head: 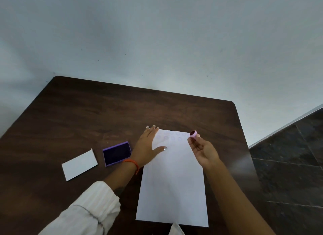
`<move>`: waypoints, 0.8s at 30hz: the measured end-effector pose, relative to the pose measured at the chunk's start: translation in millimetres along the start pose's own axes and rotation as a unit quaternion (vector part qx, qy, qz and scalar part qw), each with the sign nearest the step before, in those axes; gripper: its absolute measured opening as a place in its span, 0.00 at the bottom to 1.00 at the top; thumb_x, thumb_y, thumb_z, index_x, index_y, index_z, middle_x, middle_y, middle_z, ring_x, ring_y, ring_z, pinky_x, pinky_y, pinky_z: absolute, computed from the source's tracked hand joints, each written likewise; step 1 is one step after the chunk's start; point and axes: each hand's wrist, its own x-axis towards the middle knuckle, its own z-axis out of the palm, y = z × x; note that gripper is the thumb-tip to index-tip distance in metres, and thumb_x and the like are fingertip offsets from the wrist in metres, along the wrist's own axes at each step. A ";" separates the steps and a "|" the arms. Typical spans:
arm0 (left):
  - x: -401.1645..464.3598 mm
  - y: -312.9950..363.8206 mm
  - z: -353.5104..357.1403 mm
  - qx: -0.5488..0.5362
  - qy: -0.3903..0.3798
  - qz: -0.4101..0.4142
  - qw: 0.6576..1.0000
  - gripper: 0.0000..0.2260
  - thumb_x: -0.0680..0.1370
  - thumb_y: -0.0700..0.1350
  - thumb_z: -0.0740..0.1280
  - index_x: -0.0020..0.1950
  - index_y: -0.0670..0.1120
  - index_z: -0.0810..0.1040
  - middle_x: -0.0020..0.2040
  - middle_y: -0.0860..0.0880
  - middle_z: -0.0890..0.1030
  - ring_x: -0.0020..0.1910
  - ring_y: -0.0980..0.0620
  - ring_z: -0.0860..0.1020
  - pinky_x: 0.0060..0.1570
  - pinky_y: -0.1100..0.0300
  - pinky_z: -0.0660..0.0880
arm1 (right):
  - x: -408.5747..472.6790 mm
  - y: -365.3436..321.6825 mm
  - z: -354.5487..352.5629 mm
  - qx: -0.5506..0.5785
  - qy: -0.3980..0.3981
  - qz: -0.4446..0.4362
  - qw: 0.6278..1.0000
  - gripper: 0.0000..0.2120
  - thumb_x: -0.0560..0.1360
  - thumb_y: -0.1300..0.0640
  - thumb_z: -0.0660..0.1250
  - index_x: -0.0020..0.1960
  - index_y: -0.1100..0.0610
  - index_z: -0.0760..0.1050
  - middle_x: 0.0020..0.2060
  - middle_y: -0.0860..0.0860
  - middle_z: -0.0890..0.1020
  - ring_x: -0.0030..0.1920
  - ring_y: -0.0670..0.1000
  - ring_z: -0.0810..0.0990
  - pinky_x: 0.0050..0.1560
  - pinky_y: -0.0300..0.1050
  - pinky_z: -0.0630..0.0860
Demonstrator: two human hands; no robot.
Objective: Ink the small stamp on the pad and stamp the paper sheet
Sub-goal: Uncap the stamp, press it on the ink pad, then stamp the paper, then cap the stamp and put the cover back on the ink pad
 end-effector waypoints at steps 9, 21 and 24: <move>-70.5 -4.5 -30.5 -0.077 0.117 -0.058 0.989 0.27 0.71 0.50 0.71 0.68 0.51 0.66 0.70 0.49 0.69 0.69 0.50 0.66 0.66 0.52 0.67 | -43.1 37.9 -10.5 0.112 -0.071 0.091 0.987 0.06 0.73 0.65 0.66 0.47 0.66 0.79 0.40 0.58 0.86 0.41 0.52 0.85 0.42 0.45 0.83; -148.1 -50.8 -18.1 -0.076 0.176 -0.150 0.970 0.23 0.70 0.44 0.73 0.64 0.49 0.72 0.61 0.48 0.74 0.53 0.55 0.74 0.48 0.66 0.72 | -66.6 102.9 -7.6 0.026 -0.095 0.151 0.984 0.09 0.71 0.63 0.67 0.51 0.63 0.79 0.43 0.57 0.86 0.45 0.54 0.85 0.47 0.47 0.81; -146.4 -55.5 -14.0 -0.054 0.163 -0.168 0.971 0.24 0.69 0.44 0.73 0.64 0.48 0.71 0.62 0.47 0.74 0.52 0.54 0.74 0.50 0.62 0.75 | -66.9 118.6 1.4 -0.059 -0.101 0.125 0.985 0.10 0.73 0.63 0.66 0.54 0.62 0.77 0.48 0.57 0.84 0.48 0.55 0.83 0.50 0.47 0.80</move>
